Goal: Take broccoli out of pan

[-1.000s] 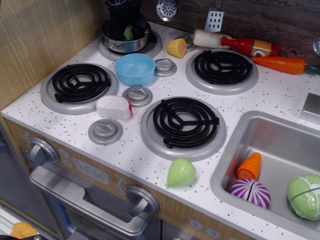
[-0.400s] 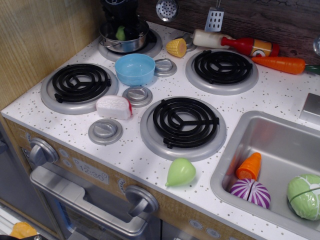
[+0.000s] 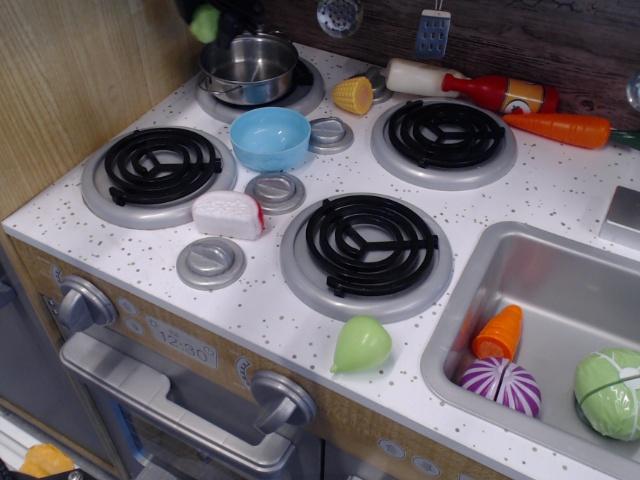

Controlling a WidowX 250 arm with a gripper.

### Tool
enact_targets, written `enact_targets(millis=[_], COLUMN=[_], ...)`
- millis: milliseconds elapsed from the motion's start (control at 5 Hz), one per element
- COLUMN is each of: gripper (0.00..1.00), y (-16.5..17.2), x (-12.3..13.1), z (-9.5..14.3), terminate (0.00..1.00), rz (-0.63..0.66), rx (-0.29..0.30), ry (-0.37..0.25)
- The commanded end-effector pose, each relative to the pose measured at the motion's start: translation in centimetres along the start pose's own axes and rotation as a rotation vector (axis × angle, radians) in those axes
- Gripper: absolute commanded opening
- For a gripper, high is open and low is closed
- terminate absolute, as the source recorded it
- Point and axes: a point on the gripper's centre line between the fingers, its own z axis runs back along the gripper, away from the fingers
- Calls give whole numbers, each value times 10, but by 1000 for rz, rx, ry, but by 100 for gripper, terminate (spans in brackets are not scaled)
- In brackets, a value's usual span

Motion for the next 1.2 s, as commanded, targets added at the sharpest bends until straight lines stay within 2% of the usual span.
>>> enact_targets(millis=[0, 200, 400, 600, 800, 1000], gripper=[0, 0, 0, 100, 100, 100], y=[8, 7, -1, -1, -1, -1], x=[-26, -39, -53, -53, -53, -53], z=[3, -22, -23, -23, -23, -23], terminate=[0, 0, 0, 0, 0, 100], rz=[71, 40, 7, 7, 7, 7], rx=[-16, -122, -158, -158, -158, -158], ry=[-37, -24, -25, -25, -25, -25])
